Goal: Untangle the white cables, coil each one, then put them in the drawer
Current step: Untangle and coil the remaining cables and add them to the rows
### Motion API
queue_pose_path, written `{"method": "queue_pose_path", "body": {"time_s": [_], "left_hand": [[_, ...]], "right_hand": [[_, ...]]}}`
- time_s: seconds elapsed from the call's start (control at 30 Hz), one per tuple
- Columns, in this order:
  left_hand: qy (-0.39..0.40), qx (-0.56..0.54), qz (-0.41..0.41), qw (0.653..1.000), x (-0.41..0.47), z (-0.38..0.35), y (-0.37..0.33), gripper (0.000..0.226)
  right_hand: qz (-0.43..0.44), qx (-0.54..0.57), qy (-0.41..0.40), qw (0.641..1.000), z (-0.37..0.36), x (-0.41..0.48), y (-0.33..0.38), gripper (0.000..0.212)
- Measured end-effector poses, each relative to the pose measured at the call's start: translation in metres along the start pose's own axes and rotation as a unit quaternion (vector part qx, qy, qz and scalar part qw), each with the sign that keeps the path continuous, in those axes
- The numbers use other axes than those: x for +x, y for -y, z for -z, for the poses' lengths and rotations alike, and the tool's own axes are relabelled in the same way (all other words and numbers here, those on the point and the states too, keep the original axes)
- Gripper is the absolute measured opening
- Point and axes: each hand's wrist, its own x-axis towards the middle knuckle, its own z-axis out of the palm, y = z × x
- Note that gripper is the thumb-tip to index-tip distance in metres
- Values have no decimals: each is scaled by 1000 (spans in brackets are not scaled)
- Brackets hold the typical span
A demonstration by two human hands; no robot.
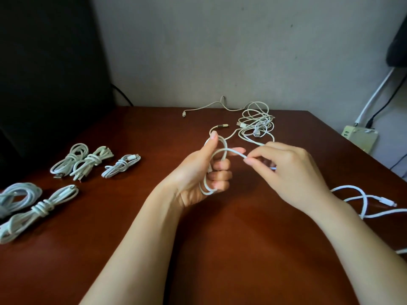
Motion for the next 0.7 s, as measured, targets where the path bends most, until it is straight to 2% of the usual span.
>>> {"method": "queue_pose_path", "body": {"time_s": [0.17,0.3,0.37,0.47,0.5,0.7], "left_hand": [[-12,30,31,999,0,-1,1,72],[37,56,65,996,-3,-5,1,75],[65,59,73,993,-4,-4,1,67],[81,38,60,994,-4,-2,2,31],[75,30,54,995,-3,-2,3,26],[67,24,32,997,0,-4,7,26]], "right_hand": [[31,3,-80,996,0,0,1,14],[31,5,-100,995,-2,0,2,15],[27,0,-102,994,-5,-1,2,16],[17,7,-101,995,-7,-2,4,18],[11,11,-99,995,-8,-2,5,19],[-79,82,-89,989,-14,-1,9,20]]}}
